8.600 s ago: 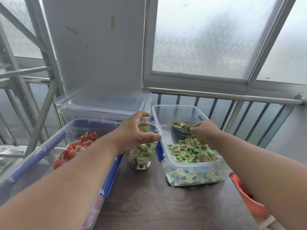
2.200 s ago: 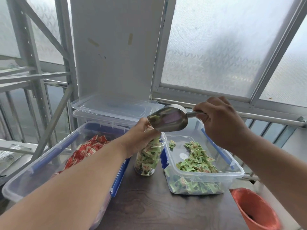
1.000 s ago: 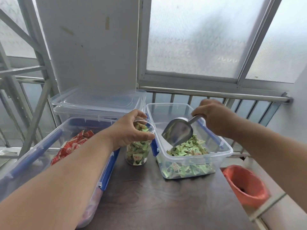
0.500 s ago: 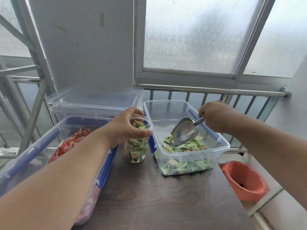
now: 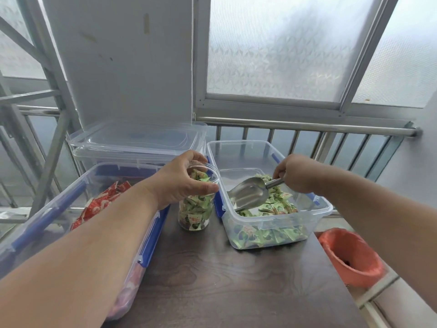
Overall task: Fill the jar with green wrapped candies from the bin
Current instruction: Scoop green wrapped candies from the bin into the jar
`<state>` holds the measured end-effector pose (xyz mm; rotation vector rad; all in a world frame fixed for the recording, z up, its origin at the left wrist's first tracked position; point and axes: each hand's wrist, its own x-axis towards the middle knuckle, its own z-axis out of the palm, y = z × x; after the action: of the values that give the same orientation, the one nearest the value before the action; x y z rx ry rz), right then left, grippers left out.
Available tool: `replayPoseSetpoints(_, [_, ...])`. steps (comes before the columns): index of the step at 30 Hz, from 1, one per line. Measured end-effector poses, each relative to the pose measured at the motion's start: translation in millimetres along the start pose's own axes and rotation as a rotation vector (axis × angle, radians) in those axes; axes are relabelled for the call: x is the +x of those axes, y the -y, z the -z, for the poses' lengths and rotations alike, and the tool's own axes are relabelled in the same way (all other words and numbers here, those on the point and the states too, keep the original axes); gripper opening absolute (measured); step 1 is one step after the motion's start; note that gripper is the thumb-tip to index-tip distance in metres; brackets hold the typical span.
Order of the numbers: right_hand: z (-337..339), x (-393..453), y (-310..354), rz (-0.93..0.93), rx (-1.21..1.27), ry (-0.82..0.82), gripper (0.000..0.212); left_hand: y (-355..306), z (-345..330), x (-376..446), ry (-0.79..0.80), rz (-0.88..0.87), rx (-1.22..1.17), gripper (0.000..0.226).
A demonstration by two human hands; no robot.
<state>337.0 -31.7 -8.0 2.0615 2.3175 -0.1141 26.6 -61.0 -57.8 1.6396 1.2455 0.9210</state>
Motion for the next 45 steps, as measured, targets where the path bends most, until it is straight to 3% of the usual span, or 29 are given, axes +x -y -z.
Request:
replayPoseSetpoints(8, [-30.6, 2.6, -2.9, -0.110, 0.290, -0.025, 0.040, 1.9, 1.7, 0.7, 0.009, -0.007, 0.004, 0.086])
replayPoseSetpoints(10, [-29.3, 2.1, -4.9, -0.137, 0.366, 0.004, 0.031, 4.0, 2.8, 1.4, 0.009, -0.009, 0.000, 0.088])
replayPoseSetpoints(13, [-26.3, -0.3, -8.2, -0.122, 0.354, 0.083, 0.033, 5.8, 3.3, 2.5, 0.000, -0.014, 0.000, 0.101])
replayPoseSetpoints(15, [-27.3, -0.3, -10.5, -0.105, 0.333, 0.048, 0.031, 5.3, 2.5, 2.4, -0.004, -0.015, 0.004, 0.107])
replayPoseSetpoints(21, [-32.7, -2.7, -8.7, -0.114, 0.410, -0.067, 0.026, 1.2, 0.4, -0.2, 0.013, 0.000, 0.008, 0.085])
replayPoseSetpoints(30, [-19.3, -5.8, -3.5, -0.180, 0.499, -0.121, 0.026, 2.8, 1.8, 1.6, 0.013, -0.008, 0.017, 0.080])
replayPoseSetpoints(39, [2.8, 0.1, -14.4, -0.228, 0.791, -0.163, 0.027, 2.1, 2.4, 0.8, 0.005, -0.002, 0.009, 0.086])
replayPoseSetpoints(45, [30.0, -11.5, 0.3, -0.102, 0.683, -0.229, 0.020, -1.6, 1.9, -1.7, 0.004, 0.019, 0.008, 0.094])
